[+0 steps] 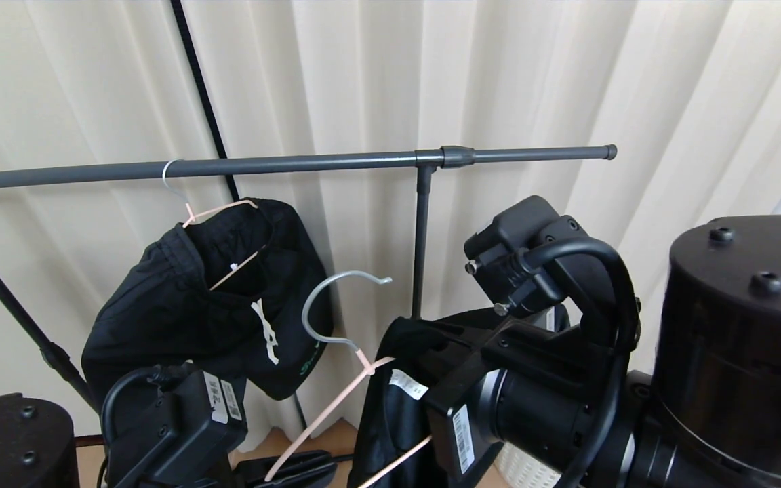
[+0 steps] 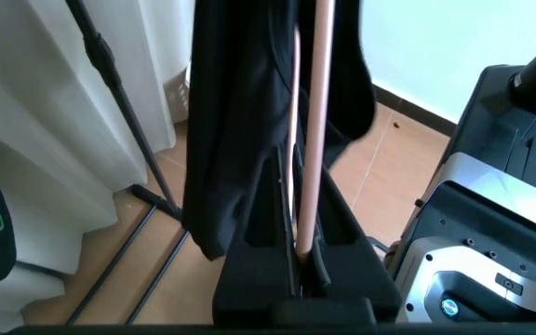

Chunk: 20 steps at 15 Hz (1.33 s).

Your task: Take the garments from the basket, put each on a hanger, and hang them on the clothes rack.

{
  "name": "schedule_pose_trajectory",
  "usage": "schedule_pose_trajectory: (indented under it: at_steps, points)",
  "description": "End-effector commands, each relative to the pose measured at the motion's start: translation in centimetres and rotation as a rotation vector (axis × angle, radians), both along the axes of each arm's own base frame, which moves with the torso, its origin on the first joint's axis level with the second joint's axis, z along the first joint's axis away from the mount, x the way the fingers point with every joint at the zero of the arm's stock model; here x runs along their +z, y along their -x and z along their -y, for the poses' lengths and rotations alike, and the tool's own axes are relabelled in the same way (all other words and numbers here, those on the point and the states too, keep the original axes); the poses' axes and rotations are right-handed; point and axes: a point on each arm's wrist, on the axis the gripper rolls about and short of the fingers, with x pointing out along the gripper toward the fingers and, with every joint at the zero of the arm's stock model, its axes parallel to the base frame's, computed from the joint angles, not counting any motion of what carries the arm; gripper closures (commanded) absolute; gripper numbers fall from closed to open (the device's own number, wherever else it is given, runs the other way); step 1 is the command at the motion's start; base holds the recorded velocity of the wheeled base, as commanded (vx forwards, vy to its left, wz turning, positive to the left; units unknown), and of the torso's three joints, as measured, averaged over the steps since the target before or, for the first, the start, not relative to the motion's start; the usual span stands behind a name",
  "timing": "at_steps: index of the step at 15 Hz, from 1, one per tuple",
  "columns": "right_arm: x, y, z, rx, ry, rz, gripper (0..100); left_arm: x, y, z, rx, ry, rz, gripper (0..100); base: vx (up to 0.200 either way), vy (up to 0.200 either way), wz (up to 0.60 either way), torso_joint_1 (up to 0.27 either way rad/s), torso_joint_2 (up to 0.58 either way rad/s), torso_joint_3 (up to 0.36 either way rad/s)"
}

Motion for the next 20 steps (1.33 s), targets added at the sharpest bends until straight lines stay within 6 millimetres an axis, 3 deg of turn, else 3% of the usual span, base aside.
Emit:
schedule_pose_trajectory:
  at_steps: [1,5,10,11,16,20]
  points:
    - [0.2,1.1,-1.0,0.042,-0.052,0.001,100,-0.1,0.0,0.0,0.001,-0.002,-0.002,100,0.000,0.000,0.00,0.000,0.00,0.000]
    - [0.0,1.0,-1.6,0.039,-0.094,0.006,100,0.0,0.1,-0.1,0.001,0.008,0.008,100,0.000,0.000,0.00,0.000,0.00,0.000]
    - [0.2,0.1,-0.8,-0.003,-0.091,0.019,100,0.1,0.1,-0.2,0.006,0.039,0.037,100,0.000,0.000,0.00,0.000,0.00,0.000]
    - [0.4,-0.3,-0.4,-0.021,-0.098,0.024,0,0.1,0.1,-0.2,0.006,0.040,0.038,100,0.000,0.000,0.00,0.000,0.00,0.000]
    - [1.4,-1.8,1.4,-0.087,-0.091,0.076,0,0.5,0.4,-0.6,0.004,0.056,0.061,100,0.000,0.000,0.00,0.000,0.00,0.000]
    - [1.4,-1.6,1.8,-0.085,-0.086,0.077,0,0.6,0.3,-0.6,0.011,0.058,0.065,100,0.000,0.000,0.00,0.000,0.00,0.000]
